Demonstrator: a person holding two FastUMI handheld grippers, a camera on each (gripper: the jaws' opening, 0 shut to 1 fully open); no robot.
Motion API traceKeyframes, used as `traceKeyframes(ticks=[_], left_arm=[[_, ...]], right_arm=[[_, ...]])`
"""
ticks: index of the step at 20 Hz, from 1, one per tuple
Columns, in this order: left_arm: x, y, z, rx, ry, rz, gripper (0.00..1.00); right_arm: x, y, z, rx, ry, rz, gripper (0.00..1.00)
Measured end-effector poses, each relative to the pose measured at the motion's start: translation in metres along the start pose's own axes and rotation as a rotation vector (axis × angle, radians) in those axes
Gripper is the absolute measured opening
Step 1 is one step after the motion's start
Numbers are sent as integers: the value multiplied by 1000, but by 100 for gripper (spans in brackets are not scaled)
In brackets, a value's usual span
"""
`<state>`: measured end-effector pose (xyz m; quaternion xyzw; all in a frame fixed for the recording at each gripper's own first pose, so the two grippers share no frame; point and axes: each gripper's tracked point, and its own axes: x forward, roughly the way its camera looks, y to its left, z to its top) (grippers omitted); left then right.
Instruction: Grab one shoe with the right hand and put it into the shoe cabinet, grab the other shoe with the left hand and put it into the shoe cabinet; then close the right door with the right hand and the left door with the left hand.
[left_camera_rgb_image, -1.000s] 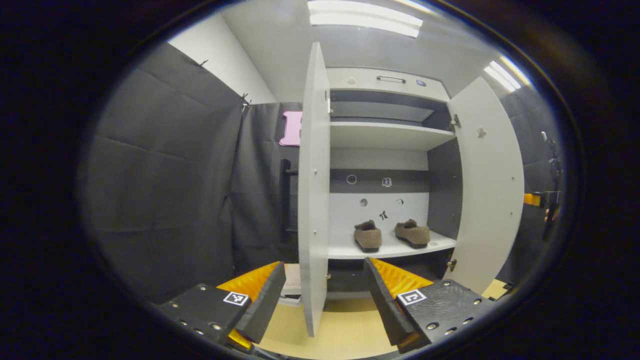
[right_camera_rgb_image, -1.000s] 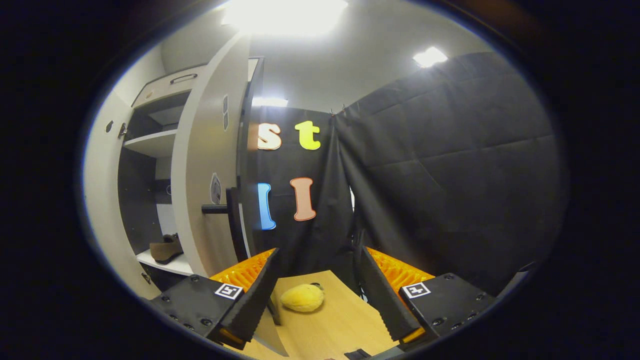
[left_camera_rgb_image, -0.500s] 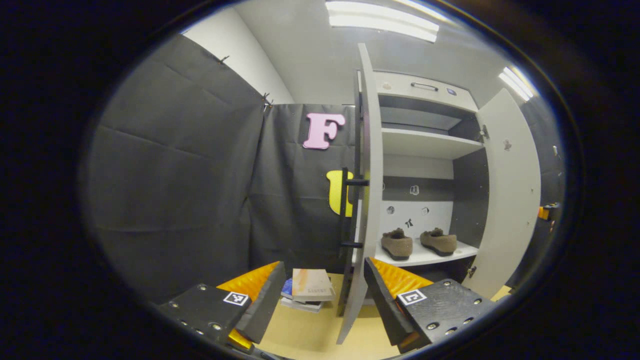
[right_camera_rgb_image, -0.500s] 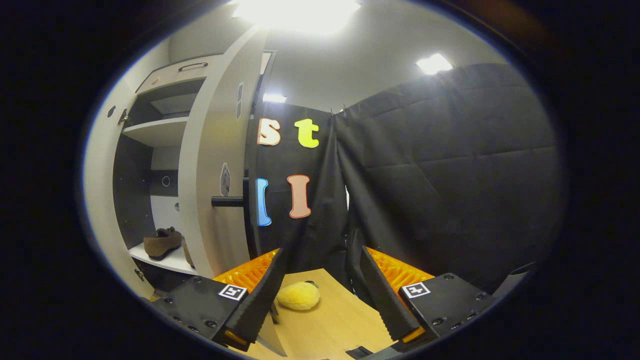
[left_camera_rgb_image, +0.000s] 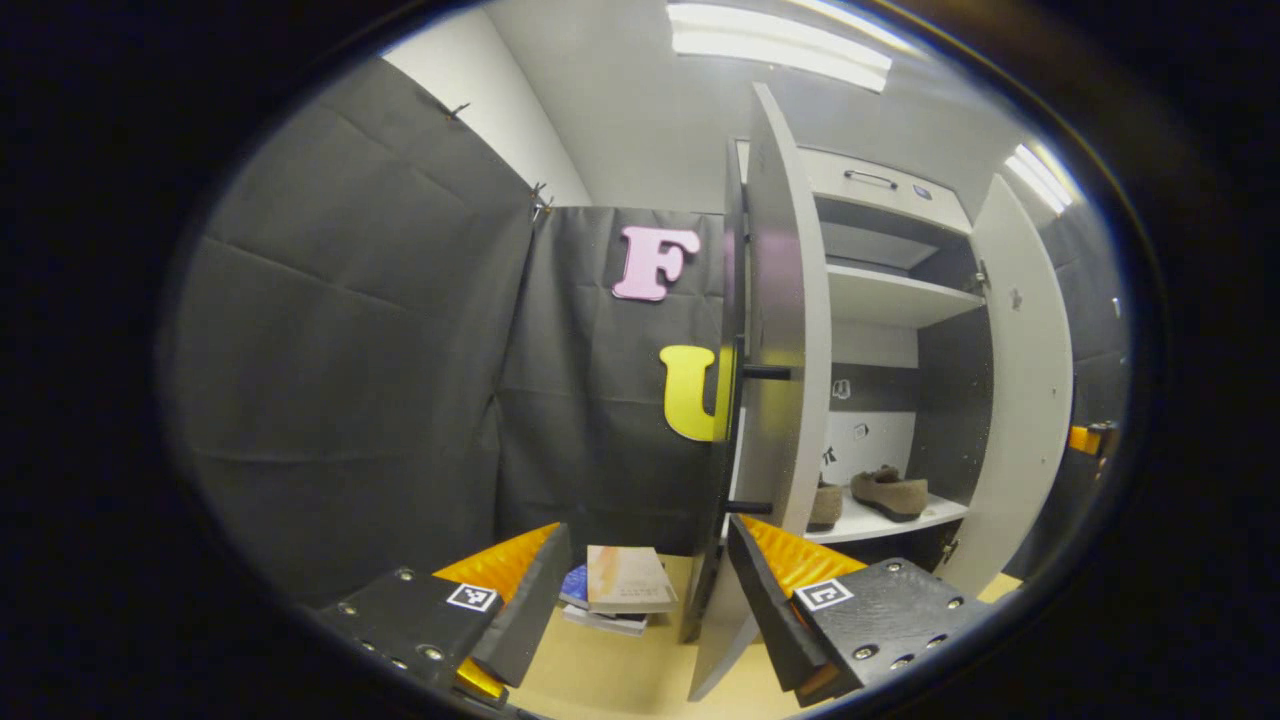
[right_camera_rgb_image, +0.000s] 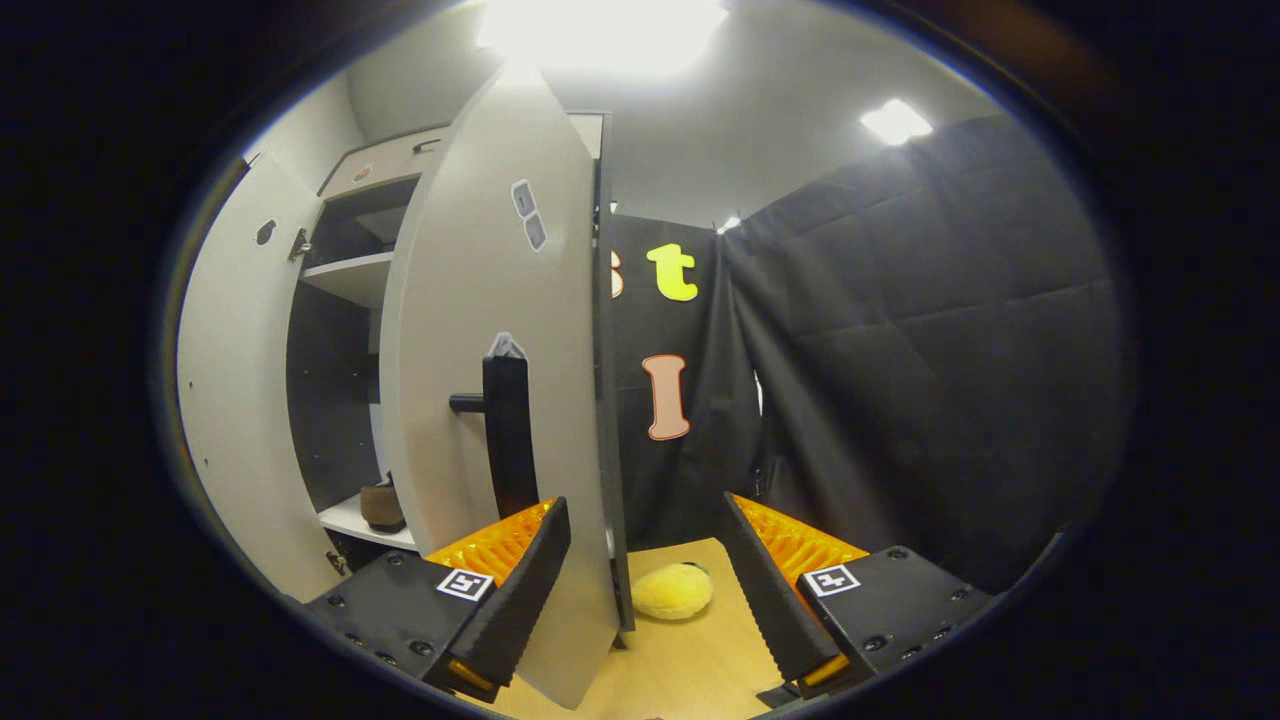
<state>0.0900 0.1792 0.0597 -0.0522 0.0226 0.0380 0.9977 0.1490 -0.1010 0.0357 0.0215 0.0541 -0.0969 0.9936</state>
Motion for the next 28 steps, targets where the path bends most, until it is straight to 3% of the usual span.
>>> traceKeyframes(ticks=[4, 5, 6, 9, 10, 11, 19, 21, 25, 26, 28], left_arm=[[6, 8, 0, 4, 1, 5, 91], [8, 12, 1, 6, -3, 6, 96], [9, 15, 3, 9, -5, 8, 91], [21, 23, 5, 10, -10, 14, 91], [25, 25, 6, 11, -11, 16, 96], [30, 26, 7, 11, -12, 17, 91], [65, 21, 15, 41, -22, 32, 91], [67, 18, 20, 19, -41, 19, 95], [65, 13, 27, 14, -64, 25, 91], [65, 12, 26, 23, -65, 24, 96], [64, 7, 26, 20, -62, 6, 91]], right_arm=[[9, 31, -3, 42, -1, 60, 97], [11, 41, -5, 45, 3, 79, 97], [13, 49, -7, 43, 5, 95, 97], [19, 65, -12, 2, 12, 118, 97], [19, 67, -14, -14, 14, 116, 97], [18, 69, -14, -26, 14, 116, 98], [2, 42, -18, -61, 4, 76, 100], [-3, 30, -20, -60, 8, 60, 100], [-10, 12, -20, -54, 4, 34, 100], [-11, 11, -18, -51, 1, 36, 100], [-12, 12, -20, -45, 5, 51, 96]])
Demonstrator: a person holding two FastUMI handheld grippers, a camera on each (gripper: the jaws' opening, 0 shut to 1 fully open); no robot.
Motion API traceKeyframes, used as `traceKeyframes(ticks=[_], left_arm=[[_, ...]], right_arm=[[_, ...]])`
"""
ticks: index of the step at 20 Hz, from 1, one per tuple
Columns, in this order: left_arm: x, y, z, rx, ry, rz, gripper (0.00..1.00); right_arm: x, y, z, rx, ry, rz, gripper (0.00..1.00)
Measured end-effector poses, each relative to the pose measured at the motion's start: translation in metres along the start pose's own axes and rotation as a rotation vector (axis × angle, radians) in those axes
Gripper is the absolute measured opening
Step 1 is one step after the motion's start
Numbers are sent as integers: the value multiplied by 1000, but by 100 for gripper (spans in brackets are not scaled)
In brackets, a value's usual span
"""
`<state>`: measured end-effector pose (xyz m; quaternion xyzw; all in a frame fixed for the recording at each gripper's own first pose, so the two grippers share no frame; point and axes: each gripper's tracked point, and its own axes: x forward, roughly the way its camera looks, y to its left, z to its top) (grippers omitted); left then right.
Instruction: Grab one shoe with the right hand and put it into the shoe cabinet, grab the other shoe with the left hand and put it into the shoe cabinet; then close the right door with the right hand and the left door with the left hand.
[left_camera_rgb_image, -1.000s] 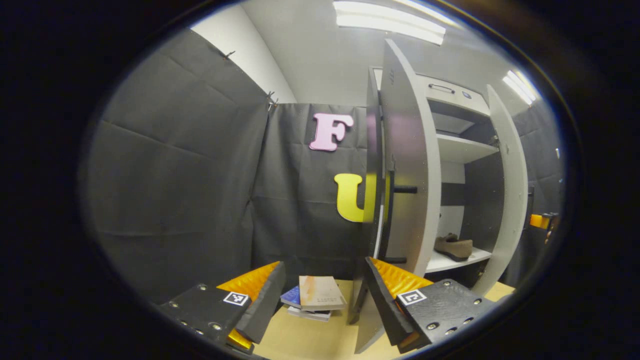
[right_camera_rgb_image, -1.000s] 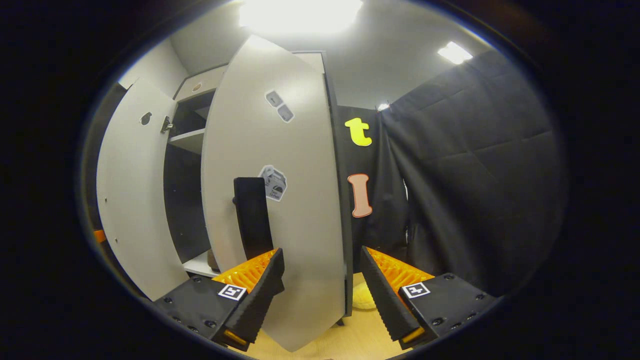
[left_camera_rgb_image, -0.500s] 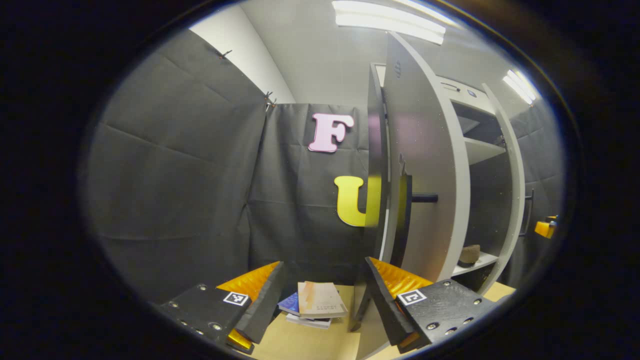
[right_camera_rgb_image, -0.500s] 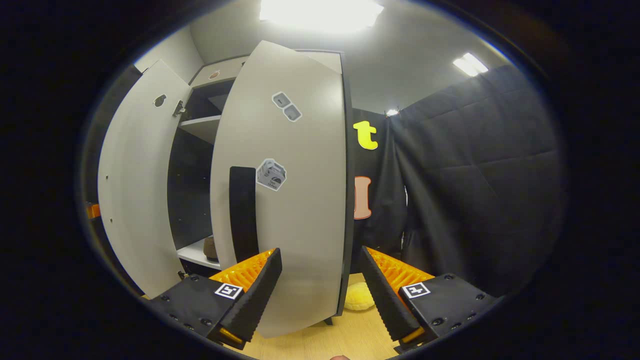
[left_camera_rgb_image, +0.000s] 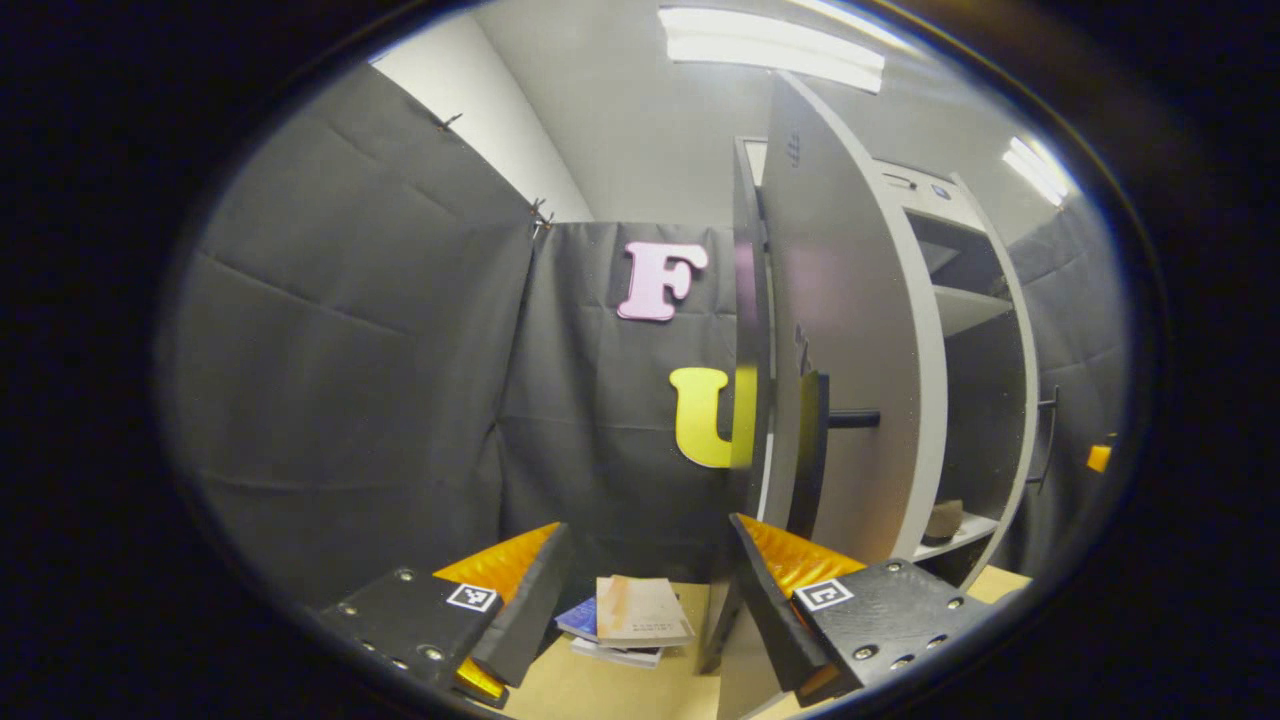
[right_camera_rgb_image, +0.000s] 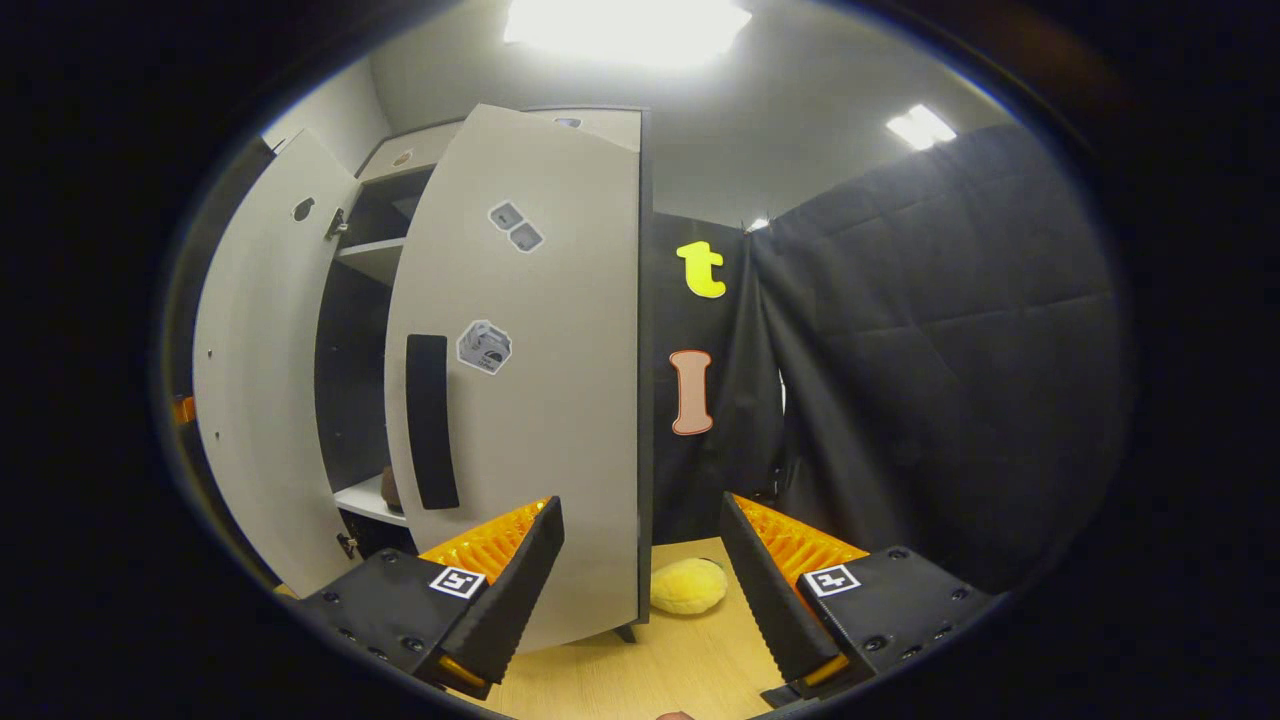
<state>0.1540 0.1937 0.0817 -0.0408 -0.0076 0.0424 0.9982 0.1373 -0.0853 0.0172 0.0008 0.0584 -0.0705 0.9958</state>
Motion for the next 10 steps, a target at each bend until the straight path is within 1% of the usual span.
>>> traceKeyframes(ticks=[1, 3, 6, 10], left_arm=[[0, -3, 1, -8, 1, -16, 91], [0, -19, -1, -29, 3, -49, 91], [-4, -56, -5, -33, 0, -92, 96], [-5, -84, -4, -30, -7, -138, 96]], right_arm=[[-1, 0, 0, -2, 2, 5, 100], [-4, 1, -2, -9, 8, 14, 100], [-11, 2, -4, -9, 17, 28, 100], [-19, -2, -6, -5, 25, 30, 100]])
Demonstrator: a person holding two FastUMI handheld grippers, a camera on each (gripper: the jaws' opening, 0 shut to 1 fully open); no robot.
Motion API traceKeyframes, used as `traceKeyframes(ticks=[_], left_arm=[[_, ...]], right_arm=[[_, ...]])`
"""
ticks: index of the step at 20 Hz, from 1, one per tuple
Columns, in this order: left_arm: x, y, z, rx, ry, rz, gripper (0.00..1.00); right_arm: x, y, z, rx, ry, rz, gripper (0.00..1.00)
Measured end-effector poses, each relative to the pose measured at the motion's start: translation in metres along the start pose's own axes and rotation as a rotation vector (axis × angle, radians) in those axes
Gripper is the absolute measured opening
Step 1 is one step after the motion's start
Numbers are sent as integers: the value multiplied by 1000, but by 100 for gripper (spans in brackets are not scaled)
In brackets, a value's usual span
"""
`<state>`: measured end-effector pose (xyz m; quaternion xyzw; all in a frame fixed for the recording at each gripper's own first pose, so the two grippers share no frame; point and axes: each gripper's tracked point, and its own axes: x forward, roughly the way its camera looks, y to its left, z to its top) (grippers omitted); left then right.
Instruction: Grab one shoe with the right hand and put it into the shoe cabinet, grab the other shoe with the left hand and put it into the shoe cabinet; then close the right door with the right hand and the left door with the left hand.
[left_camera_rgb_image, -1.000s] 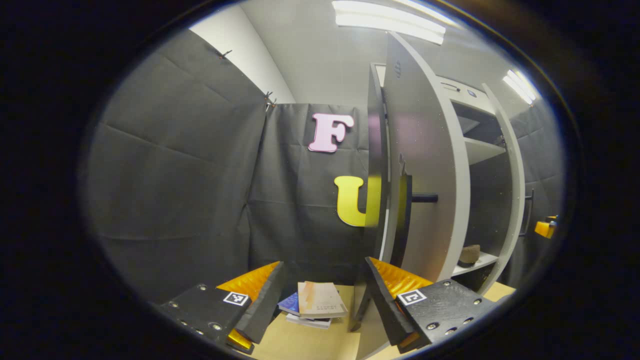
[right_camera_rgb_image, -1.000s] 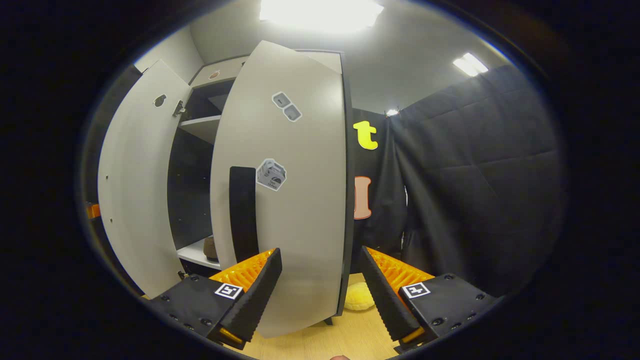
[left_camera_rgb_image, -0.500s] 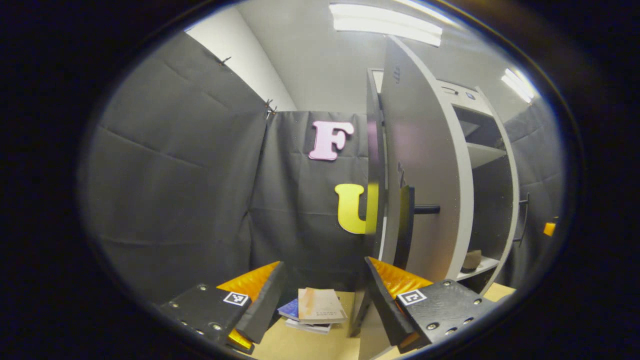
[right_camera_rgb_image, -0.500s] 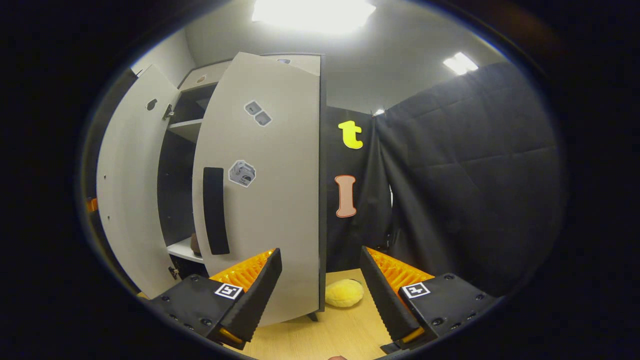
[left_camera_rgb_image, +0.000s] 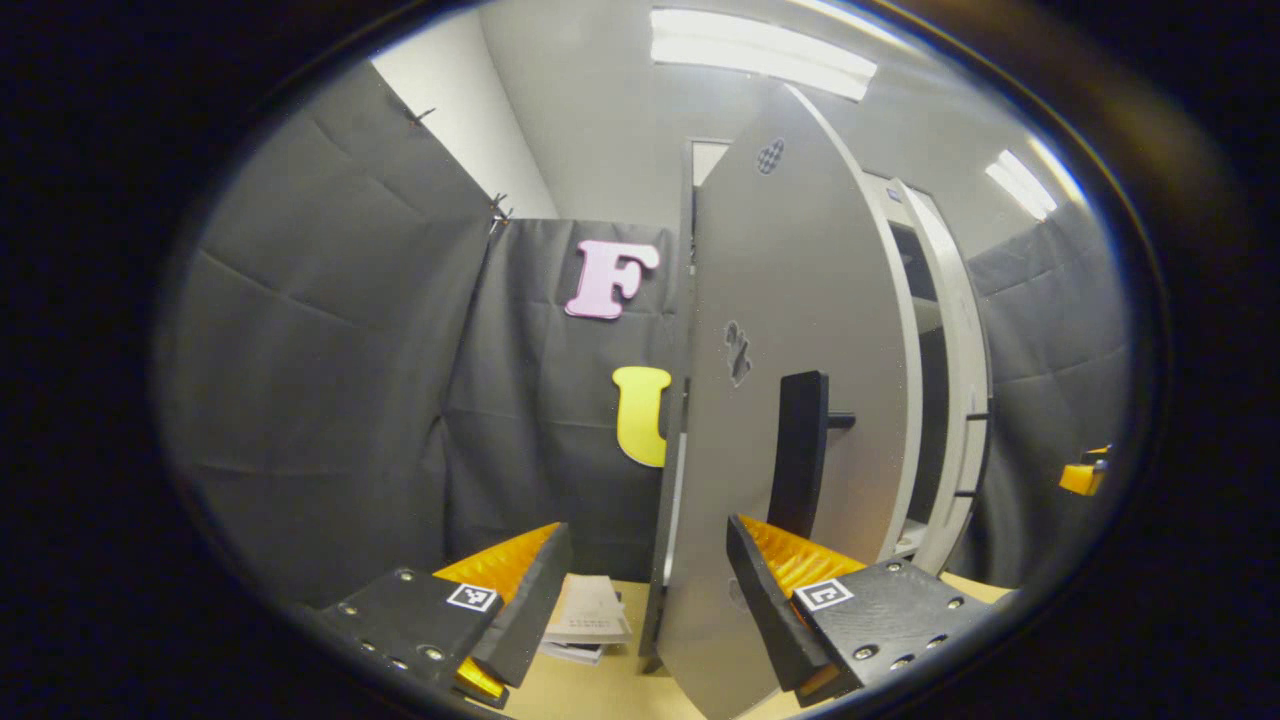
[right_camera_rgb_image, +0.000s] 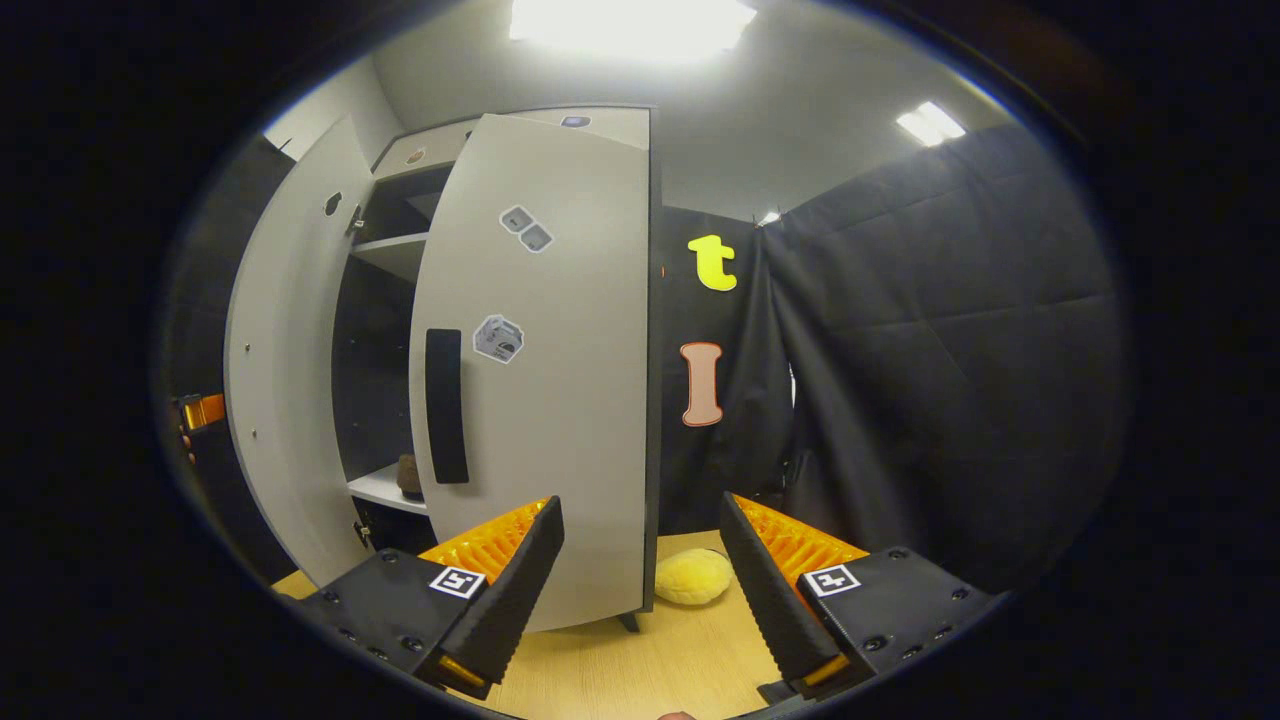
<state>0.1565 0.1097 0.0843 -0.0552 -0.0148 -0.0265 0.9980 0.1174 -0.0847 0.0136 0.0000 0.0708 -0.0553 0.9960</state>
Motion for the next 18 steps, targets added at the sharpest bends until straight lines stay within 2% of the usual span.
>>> traceKeyframes(ticks=[2, 3, 5, 6, 7, 9, 11, 12, 18], left_arm=[[1, -16, -3, -6, 3, -29, 96], [4, -23, -2, -8, 4, -44, 96], [11, -42, -3, 0, 4, -75, 96], [14, -50, -4, 9, 2, -89, 91], [18, -59, -3, 19, -1, -106, 96], [31, -83, -7, 35, -3, -146, 96], [42, -106, -10, 42, -5, -183, 85], [44, -116, -14, 45, -3, -193, 96], [46, -134, -21, 81, -19, -209, 96]], right_arm=[[-1, -3, -4, 3, 7, -2, 96], [-2, -4, -5, 3, 11, -4, 100], [-3, -4, -7, 8, 18, -5, 100], [-5, -5, -7, 11, 19, -7, 100], [-4, -5, -8, 12, 21, -9, 100], [-6, -6, -9, 9, 22, -15, 100], [-7, -7, -10, 4, 24, -25, 100], [-9, -6, -11, 7, 27, -26, 100], [-12, 15, -18, 14, 23, -8, 100]])
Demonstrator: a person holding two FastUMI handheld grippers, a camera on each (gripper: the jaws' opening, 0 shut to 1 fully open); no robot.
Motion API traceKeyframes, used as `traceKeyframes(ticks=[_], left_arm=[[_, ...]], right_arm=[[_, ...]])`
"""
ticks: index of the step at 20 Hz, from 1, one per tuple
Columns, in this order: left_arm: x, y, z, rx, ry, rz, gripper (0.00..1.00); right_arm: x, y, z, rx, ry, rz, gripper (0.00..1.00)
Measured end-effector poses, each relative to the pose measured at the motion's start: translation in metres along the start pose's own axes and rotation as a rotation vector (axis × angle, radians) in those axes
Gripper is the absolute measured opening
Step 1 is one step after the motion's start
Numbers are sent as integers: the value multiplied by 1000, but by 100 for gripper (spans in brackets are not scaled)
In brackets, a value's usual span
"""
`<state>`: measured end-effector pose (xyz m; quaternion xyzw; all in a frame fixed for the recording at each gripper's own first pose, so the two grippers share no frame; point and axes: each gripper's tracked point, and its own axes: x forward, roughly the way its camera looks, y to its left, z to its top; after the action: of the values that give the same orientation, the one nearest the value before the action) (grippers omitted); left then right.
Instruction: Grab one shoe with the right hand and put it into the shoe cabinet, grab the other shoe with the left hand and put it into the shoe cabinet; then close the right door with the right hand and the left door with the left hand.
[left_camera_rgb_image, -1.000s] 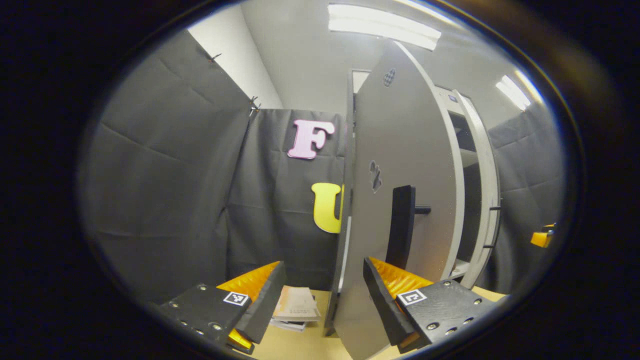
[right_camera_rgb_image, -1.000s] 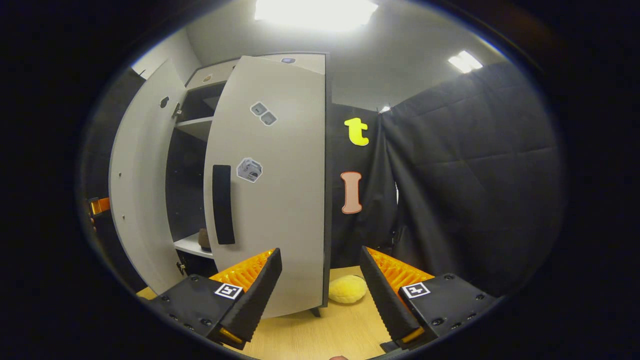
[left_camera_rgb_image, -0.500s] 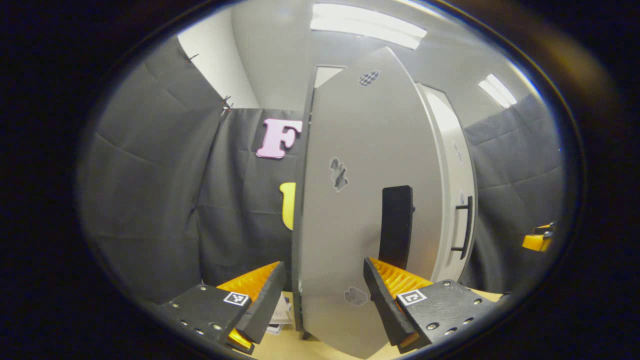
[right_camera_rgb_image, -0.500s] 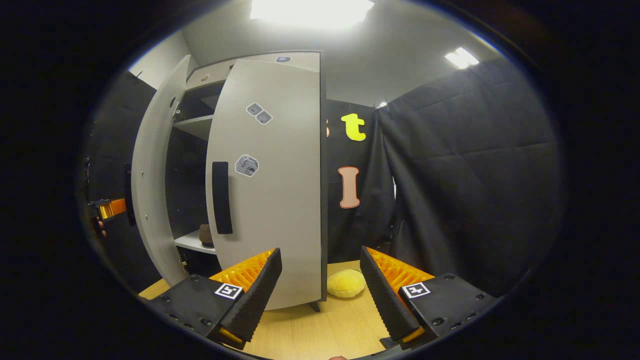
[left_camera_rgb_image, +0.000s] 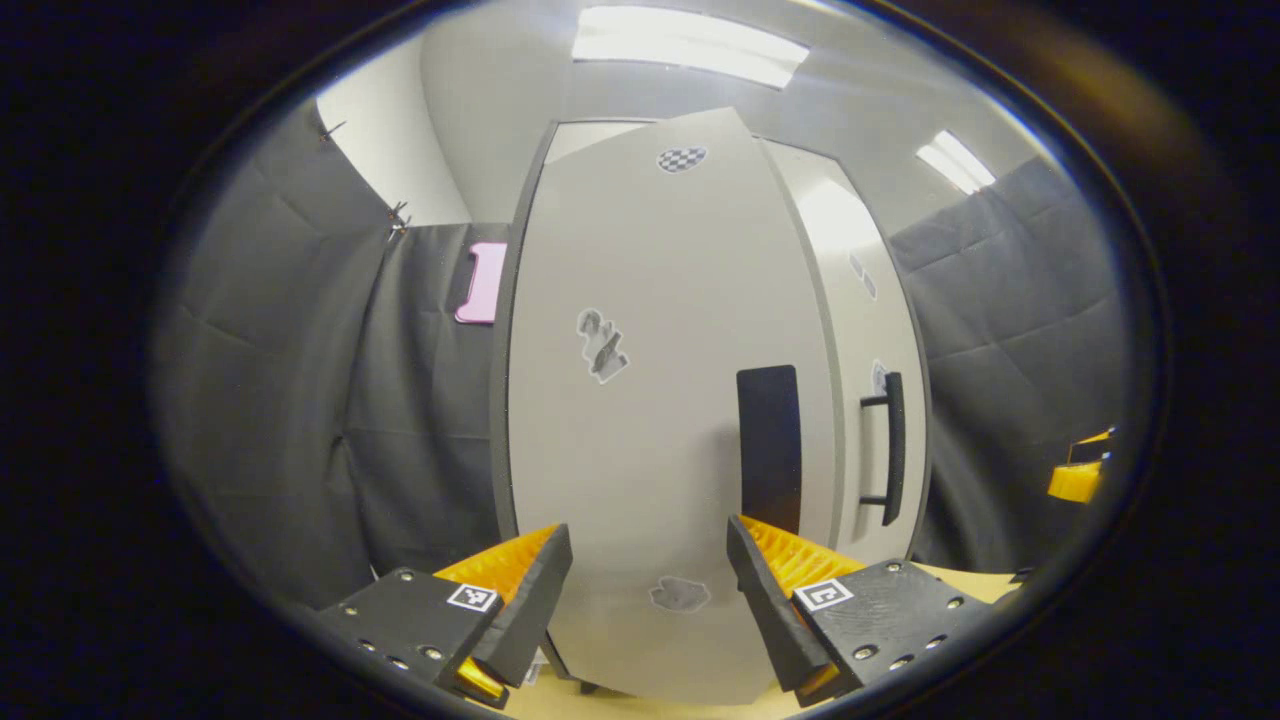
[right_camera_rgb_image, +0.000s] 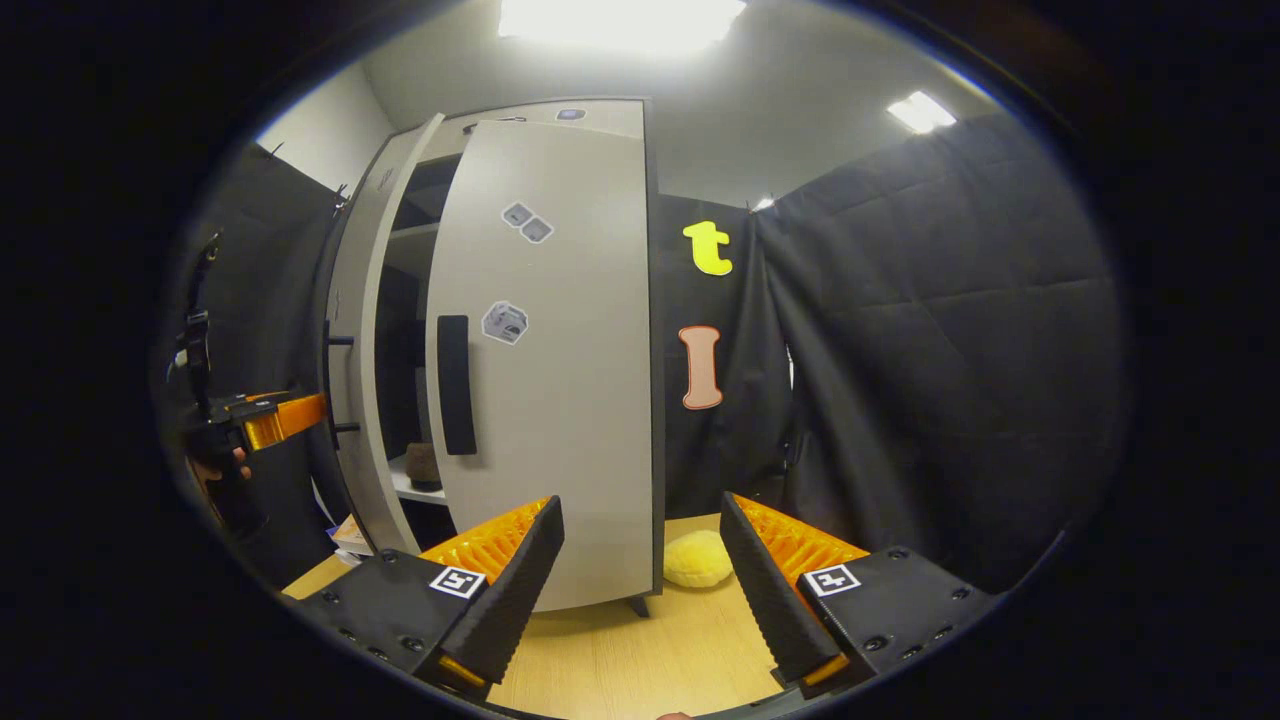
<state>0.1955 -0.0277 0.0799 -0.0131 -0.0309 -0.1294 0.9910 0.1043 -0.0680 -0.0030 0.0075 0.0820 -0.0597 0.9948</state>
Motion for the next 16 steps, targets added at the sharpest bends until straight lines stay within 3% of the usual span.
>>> traceKeyframes(ticks=[3, 4, 5, 6, 8, 10, 11, 12, 16], left_arm=[[-16, 3, 0, -14, 20, -13, 96], [-27, 8, 1, -5, 28, 6, 91], [-41, 12, 5, 3, 25, 28, 96], [-57, 16, 8, 7, 18, 47, 91], [-91, 19, 8, 12, 22, 82, 96], [-122, 19, 8, 30, 35, 115, 96], [-135, 18, 9, 42, 38, 126, 91], [-147, 18, 11, 52, 39, 137, 96], [-195, 11, 12, 44, 49, 171, 96]], right_arm=[[0, 13, 6, 47, -32, 26, 99], [-2, 18, 8, 71, -43, 52, 99], [-4, 23, 11, 82, -55, 80, 99], [-6, 24, 11, 81, -56, 97, 99], [-15, 24, 6, 73, -47, 131, 100], [-26, 24, 3, 76, -43, 162, 98], [-33, 22, 2, 80, -43, 173, 98], [-40, 21, 2, 85, -46, 179, 98], [-67, 18, 6, 98, -60, 219, 98]])
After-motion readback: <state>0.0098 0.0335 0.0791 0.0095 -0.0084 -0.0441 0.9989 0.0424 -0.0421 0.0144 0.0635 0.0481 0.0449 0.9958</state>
